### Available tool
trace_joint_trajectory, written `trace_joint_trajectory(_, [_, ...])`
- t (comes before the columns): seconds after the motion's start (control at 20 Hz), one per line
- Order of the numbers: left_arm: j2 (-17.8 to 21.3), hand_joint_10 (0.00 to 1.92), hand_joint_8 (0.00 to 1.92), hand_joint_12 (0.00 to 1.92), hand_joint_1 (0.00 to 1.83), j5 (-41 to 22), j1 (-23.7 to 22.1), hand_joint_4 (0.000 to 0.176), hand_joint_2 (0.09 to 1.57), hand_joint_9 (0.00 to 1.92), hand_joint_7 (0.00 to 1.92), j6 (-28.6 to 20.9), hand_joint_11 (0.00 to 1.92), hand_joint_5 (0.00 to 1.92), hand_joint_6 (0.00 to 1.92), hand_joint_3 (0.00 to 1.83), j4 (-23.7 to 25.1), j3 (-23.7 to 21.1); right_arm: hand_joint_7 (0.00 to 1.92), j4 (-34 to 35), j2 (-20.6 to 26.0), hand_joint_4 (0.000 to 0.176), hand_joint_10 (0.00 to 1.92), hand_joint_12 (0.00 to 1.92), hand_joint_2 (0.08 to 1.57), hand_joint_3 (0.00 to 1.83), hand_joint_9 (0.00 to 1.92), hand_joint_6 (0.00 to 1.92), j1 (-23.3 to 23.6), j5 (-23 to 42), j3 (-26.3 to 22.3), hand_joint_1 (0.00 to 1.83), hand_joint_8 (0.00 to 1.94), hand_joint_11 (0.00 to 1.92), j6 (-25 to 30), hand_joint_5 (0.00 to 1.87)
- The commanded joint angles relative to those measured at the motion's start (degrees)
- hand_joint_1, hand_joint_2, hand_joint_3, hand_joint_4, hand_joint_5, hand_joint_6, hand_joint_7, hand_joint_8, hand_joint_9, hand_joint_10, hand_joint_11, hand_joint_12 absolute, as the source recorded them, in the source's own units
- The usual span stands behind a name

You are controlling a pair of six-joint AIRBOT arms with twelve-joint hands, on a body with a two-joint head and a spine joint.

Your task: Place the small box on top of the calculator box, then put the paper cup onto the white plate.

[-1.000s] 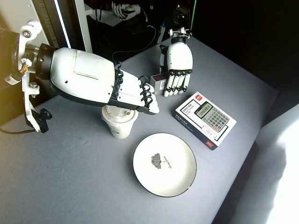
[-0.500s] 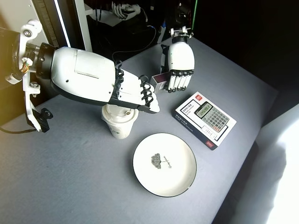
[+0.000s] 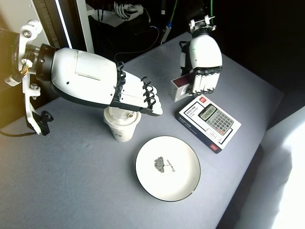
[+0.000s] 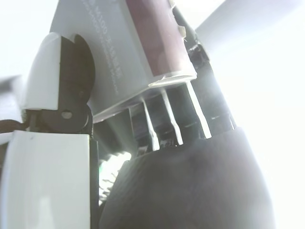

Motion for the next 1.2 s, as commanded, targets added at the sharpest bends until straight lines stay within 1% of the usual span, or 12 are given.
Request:
trace_joint_trajectory(0.0, [-0.1,1.39,1.21,1.11,1.36,-2.1,-1.6,0.0,1.18,0.8,0.89,1.4,0.67,0.74,1.13,0.0,0.3,1.2,0.16,1.4,0.6,0.0,0.01,0.26,1.22,0.01,0.12,0.01,0.8,5.8,0.0,0.44,0.0,0.0,0.0,0.19])
trace_joint_trajectory(0.05, [-0.7,1.42,1.23,1.11,1.36,-0.7,-2.4,0.0,1.19,0.77,0.88,1.8,0.64,0.72,1.15,0.0,0.3,2.3,0.22,1.4,0.6,0.0,0.02,0.45,1.2,0.0,0.19,0.01,0.8,5.9,0.0,0.45,0.01,0.0,0.0,0.23])
trace_joint_trajectory(0.2, [-3.2,1.47,1.26,1.13,1.35,1.1,-3.8,0.0,1.2,0.74,0.87,2.1,0.63,0.71,1.15,0.0,0.3,6.0,0.25,1.4,0.6,0.0,0.02,0.5,1.2,0.0,0.21,0.01,0.8,5.9,0.0,0.44,0.01,0.0,-0.2,0.25])
trace_joint_trajectory(0.3, [-4.9,1.44,1.26,1.13,1.36,2.1,-4.3,0.0,1.2,0.75,0.87,2.1,0.64,0.72,1.13,0.0,0.1,8.3,0.14,1.4,0.5,0.0,0.0,0.21,1.25,0.01,0.11,0.0,0.8,6.0,0.0,0.33,0.0,0.0,-0.3,0.13])
trace_joint_trajectory(0.35, [-5.7,1.43,1.24,1.12,1.36,3.1,-4.6,0.0,1.19,0.76,0.89,2.1,0.64,0.73,1.12,0.0,0.1,9.6,0.13,1.4,0.5,0.0,0.0,0.17,1.26,0.01,0.1,0.0,0.8,6.0,0.0,0.34,0.0,0.0,-0.3,0.13])
trace_joint_trajectory(0.4, [-6.6,1.46,1.28,1.14,1.35,4.1,-4.9,0.0,1.2,0.74,0.87,2.0,0.61,0.7,1.16,0.0,0.1,10.9,0.15,1.4,0.5,0.0,0.01,0.22,1.25,0.0,0.11,0.01,0.8,6.0,0.0,0.36,0.0,0.0,-0.3,0.15])
trace_joint_trajectory(0.5, [-8.7,1.51,1.32,1.17,1.35,5.6,-5.5,0.0,1.22,0.71,0.85,2.0,0.62,0.67,1.18,0.0,0.2,13.7,0.13,1.4,0.4,0.0,0.0,0.2,1.26,0.0,0.09,0.0,0.8,6.1,0.0,0.34,0.0,0.0,-0.3,0.14])
trace_joint_trajectory(0.75, [-12.5,1.48,1.28,1.17,1.35,6.2,-5.9,0.0,1.2,0.73,0.87,1.5,0.62,0.7,1.15,0.0,0.2,17.9,0.14,1.4,0.4,0.0,0.0,0.24,1.26,0.0,0.1,0.0,0.8,6.2,0.0,0.36,0.0,0.0,-0.3,0.16])
trace_joint_trajectory(0.85, [-13.4,1.45,1.25,1.16,1.36,6.2,-5.5,0.0,1.19,0.75,0.88,1.1,0.63,0.73,1.12,0.0,0.2,18.6,0.17,1.4,0.3,0.0,0.01,0.3,1.25,0.0,0.14,0.01,0.8,6.2,0.0,0.38,0.01,0.0,-0.3,0.18])
trace_joint_trajectory(1.05, [-14.1,1.44,1.23,1.1,1.36,5.9,-4.5,0.0,1.19,0.76,0.89,0.3,0.66,0.73,1.1,0.0,0.2,19.2,0.14,1.4,0.3,0.0,0.0,0.24,1.26,0.0,0.11,0.0,0.7,6.5,0.0,0.34,0.0,0.0,-0.3,0.15])
trace_joint_trajectory(1.1, [-14.1,1.47,1.25,1.11,1.35,5.6,-4.1,0.0,1.2,0.75,0.87,0.0,0.64,0.72,1.14,0.0,0.2,19.3,0.15,1.4,0.3,0.0,0.0,0.28,1.26,0.0,0.13,0.01,0.5,6.7,0.0,0.36,0.0,0.0,-0.3,0.16])
trace_joint_trajectory(1.15, [-14.1,1.49,1.28,1.14,1.35,5.2,-3.9,0.0,1.21,0.73,0.85,-0.2,0.62,0.7,1.17,0.0,0.2,19.3,0.13,1.4,0.3,0.0,0.0,0.23,1.27,0.0,0.11,0.0,0.4,6.8,0.0,0.31,0.0,0.0,-0.4,0.14])
